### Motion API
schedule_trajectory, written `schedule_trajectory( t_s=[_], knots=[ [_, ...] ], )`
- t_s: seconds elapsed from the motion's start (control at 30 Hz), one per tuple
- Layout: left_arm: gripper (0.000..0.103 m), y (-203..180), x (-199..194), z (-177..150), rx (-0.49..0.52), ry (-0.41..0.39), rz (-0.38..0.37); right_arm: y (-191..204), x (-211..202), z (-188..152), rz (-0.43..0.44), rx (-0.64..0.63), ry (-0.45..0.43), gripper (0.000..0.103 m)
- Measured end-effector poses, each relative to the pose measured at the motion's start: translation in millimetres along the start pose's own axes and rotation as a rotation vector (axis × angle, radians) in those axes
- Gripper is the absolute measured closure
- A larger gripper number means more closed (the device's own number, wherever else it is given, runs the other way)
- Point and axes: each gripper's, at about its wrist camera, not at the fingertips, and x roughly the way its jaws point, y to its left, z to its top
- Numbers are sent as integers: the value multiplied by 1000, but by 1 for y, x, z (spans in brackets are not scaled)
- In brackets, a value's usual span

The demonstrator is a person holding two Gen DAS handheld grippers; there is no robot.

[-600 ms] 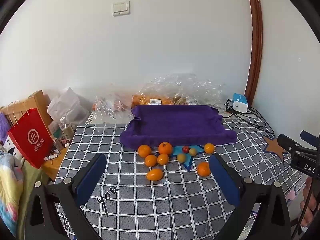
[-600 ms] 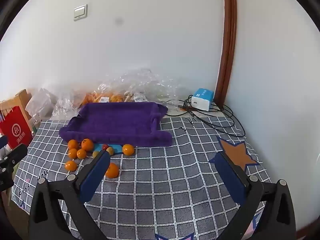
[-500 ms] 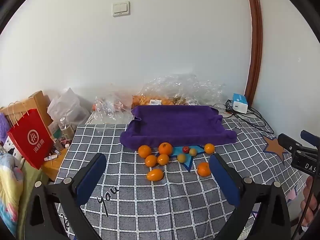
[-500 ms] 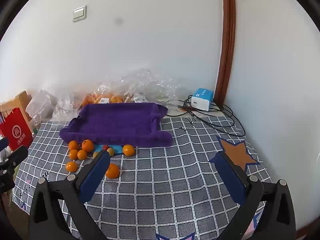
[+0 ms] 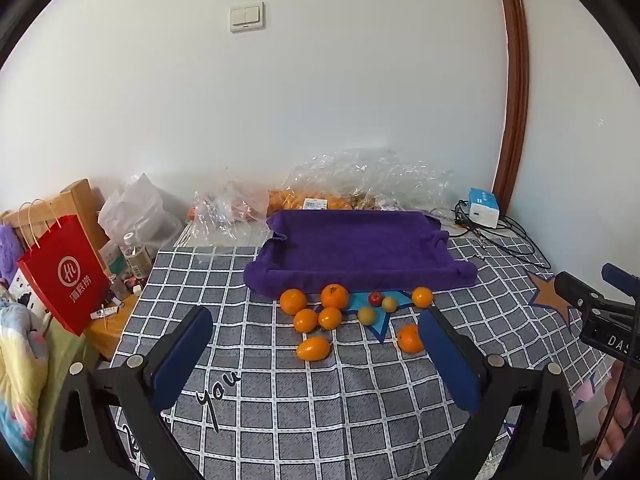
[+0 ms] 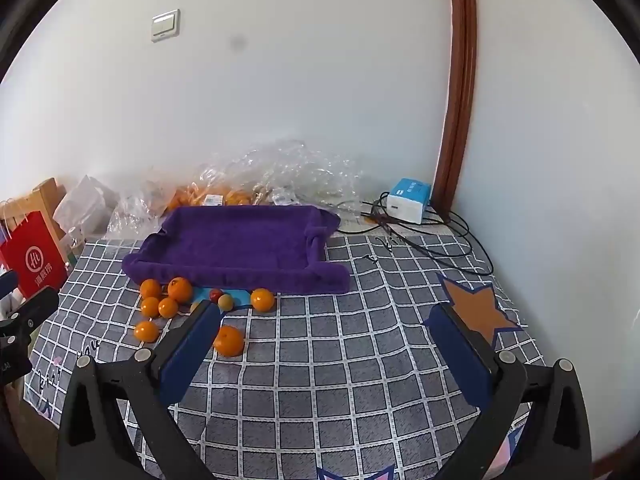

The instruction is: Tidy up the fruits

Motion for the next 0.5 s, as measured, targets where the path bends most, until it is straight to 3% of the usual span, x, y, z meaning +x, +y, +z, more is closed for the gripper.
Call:
schedule_trajectory(
  t_s=[0.5],
  knots=[
    [0,-2,2,-2,-8,1,-1,2,4,-2,9,-8,9,1]
  ],
)
